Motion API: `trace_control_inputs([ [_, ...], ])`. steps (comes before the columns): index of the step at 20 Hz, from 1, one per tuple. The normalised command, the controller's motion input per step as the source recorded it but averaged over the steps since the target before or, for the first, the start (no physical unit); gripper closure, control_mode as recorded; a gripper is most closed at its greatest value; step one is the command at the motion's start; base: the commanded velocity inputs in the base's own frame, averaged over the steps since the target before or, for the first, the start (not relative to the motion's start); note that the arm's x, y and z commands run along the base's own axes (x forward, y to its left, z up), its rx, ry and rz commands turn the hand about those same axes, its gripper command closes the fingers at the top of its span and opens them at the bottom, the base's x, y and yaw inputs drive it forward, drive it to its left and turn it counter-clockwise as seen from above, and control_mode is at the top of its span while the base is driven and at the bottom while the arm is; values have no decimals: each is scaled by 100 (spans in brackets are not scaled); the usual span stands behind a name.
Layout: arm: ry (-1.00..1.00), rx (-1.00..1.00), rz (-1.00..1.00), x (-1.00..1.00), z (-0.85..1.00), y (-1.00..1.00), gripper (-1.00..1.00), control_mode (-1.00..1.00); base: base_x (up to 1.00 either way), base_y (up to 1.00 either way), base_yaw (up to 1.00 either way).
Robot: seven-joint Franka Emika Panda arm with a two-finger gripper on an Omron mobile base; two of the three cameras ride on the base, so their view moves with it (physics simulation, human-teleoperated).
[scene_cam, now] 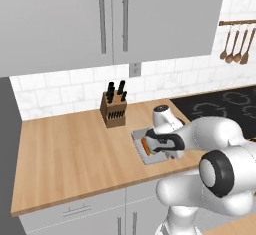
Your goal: Take the meat container that has the chicken drumstick and place it on the second highest rack of the freezer. Then take the vegetable container that has the cucumber and carrot and place it on the highest rack of the freezer.
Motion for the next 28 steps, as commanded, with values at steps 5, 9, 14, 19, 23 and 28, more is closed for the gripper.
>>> trace_control_inputs([
  [5, -10, 2, 0, -4, -4, 5, 100, -100, 0, 0, 0],
  [9, -27, 8, 0, 0, 26, 0, 100, -100, 0, 0, 0],
  [14, -20, 18, 0, -3, 78, -1, 100, -100, 0, 0, 0],
  [19, 2, 11, 0, -34, 100, -1, 100, -100, 0, 0, 0],
  [23, 11, 0, 3, -56, 98, 1, 100, -100, 0, 0, 0],
  [28, -5, -3, 21, -94, 76, 9, 100, -100, 0, 0, 0],
])
